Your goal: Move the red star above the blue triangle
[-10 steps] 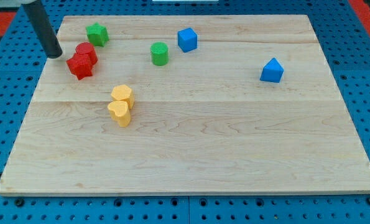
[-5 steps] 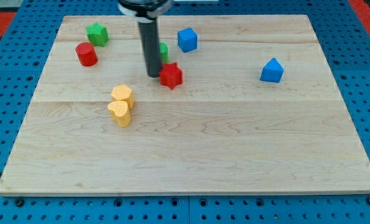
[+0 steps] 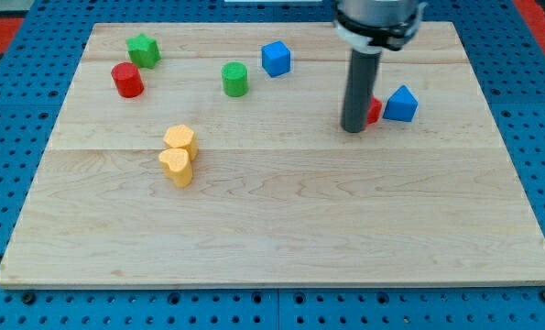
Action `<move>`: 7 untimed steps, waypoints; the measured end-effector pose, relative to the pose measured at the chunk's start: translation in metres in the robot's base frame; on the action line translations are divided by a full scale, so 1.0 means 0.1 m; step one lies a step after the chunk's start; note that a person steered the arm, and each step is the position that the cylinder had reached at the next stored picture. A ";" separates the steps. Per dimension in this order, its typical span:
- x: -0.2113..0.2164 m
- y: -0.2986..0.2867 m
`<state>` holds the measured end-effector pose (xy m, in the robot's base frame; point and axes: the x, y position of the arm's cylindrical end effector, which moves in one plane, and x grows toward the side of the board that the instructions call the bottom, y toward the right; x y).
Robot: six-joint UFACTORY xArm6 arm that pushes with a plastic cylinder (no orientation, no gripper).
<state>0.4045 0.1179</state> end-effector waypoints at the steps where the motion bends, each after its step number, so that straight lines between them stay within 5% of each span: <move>1: -0.02 0.29; 7: -0.79 -0.37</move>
<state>0.3256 0.0804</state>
